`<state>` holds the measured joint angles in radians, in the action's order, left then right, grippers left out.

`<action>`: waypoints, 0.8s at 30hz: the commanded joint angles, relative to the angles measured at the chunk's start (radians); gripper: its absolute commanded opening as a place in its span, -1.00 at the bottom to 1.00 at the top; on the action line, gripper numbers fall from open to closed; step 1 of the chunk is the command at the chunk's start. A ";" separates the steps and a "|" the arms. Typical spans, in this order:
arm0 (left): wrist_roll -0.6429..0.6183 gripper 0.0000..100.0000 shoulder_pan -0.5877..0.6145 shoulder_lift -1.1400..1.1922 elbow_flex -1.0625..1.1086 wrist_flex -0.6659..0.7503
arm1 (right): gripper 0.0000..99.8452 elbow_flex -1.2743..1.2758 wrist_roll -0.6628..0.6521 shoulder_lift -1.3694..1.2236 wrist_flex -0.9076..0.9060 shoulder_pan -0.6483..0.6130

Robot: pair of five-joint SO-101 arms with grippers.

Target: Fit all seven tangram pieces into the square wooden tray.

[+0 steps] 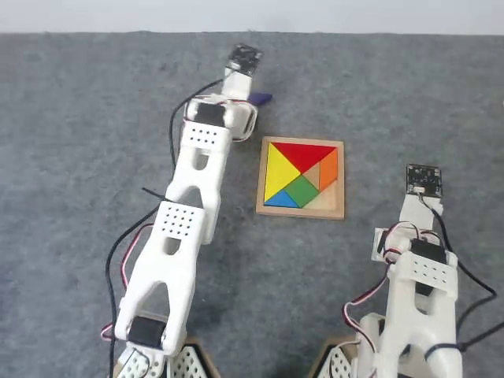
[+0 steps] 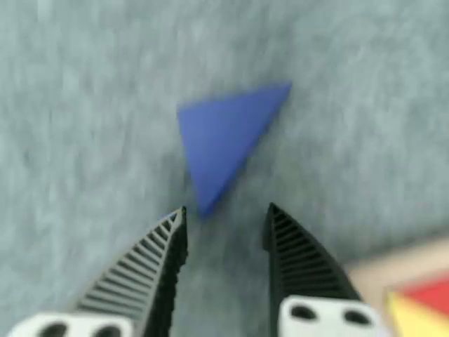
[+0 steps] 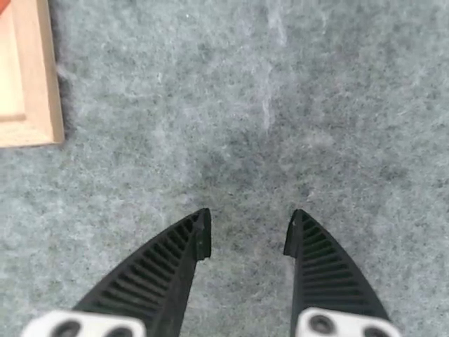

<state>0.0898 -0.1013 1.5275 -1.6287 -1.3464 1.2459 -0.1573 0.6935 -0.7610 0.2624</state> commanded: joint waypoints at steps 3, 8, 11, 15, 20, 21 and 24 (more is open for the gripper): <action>0.000 -0.65 0.011 -0.089 -0.048 -0.387 | -0.63 -0.008 -0.015 0.027 0.019 -0.004; 0.032 -0.66 0.043 -0.206 -0.050 -0.405 | -0.63 -0.008 -0.015 0.027 0.019 -0.004; 0.029 -0.65 0.043 -0.292 -0.050 -0.316 | -0.63 -0.008 -0.015 0.027 0.019 -0.004; 0.025 -0.66 0.043 -0.292 -0.042 0.034 | -0.63 -0.008 -0.015 0.027 0.019 -0.004; -0.031 -0.66 0.031 -0.141 0.016 0.546 | -0.63 -0.008 -0.015 0.027 0.019 -0.002; -0.032 -0.66 0.026 -0.104 0.031 0.637 | -0.63 -0.008 -0.015 0.027 0.019 -0.002; -0.025 -0.66 0.011 -0.014 0.088 0.801 | -0.63 -0.008 -0.015 0.027 0.019 -0.002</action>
<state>0.0744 -0.0675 1.4523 -1.5796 -0.8431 1.2459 -0.1573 0.6935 -0.7610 0.2654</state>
